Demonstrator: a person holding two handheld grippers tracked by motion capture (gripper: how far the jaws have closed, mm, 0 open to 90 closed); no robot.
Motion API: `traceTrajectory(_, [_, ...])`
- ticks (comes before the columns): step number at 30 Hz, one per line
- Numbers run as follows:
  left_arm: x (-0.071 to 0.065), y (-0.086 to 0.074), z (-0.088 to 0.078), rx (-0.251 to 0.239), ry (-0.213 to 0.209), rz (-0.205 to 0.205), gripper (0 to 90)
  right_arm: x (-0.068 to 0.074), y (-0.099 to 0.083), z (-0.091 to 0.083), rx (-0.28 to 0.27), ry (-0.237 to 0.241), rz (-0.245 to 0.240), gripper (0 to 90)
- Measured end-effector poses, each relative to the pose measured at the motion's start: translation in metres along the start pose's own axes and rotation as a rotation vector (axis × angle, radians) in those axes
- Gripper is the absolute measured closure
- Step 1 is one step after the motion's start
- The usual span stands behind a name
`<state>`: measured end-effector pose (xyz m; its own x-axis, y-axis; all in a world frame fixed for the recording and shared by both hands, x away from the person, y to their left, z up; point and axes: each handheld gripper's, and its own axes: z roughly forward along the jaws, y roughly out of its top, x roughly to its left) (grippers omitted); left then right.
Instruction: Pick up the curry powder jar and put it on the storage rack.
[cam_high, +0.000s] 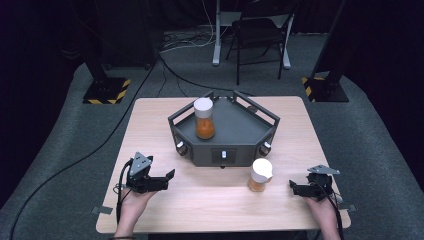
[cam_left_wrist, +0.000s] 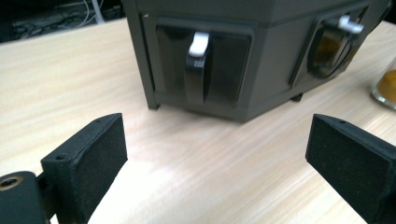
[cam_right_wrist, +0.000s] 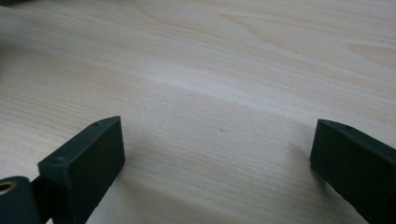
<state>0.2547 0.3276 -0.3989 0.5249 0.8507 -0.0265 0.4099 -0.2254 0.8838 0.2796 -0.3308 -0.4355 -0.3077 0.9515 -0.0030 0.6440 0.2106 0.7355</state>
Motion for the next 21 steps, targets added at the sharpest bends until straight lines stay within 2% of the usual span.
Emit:
traceTrajectory(7, [0.008,-0.017,0.008,0.041,0.009,-0.011,4.7,0.0,0.0,0.0,0.0,0.0,0.0,2.3])
traceTrajectory(8, [0.007,-0.018,0.01,0.053,0.018,-0.005,4.8,0.0,0.0,0.0,0.0,0.0,0.0,2.3])
traceTrajectory(10, [0.01,-0.021,0.014,0.073,0.013,-0.025,4.9,0.0,0.0,0.0,0.0,0.0,0.0,2.3])
traceTrajectory(14, [0.011,-0.023,0.02,0.105,0.019,-0.022,5.1,0.0,0.0,0.0,0.0,0.0,0.0,2.3])
traceTrajectory(18, [0.017,-0.026,0.026,0.132,-0.01,-0.046,5.1,0.0,0.0,0.0,0.0,0.0,0.001,2.3])
traceTrajectory(21, [0.024,-0.028,0.031,0.163,-0.035,-0.087,4.9,0.0,0.0,0.0,0.0,0.0,0.0,2.3])
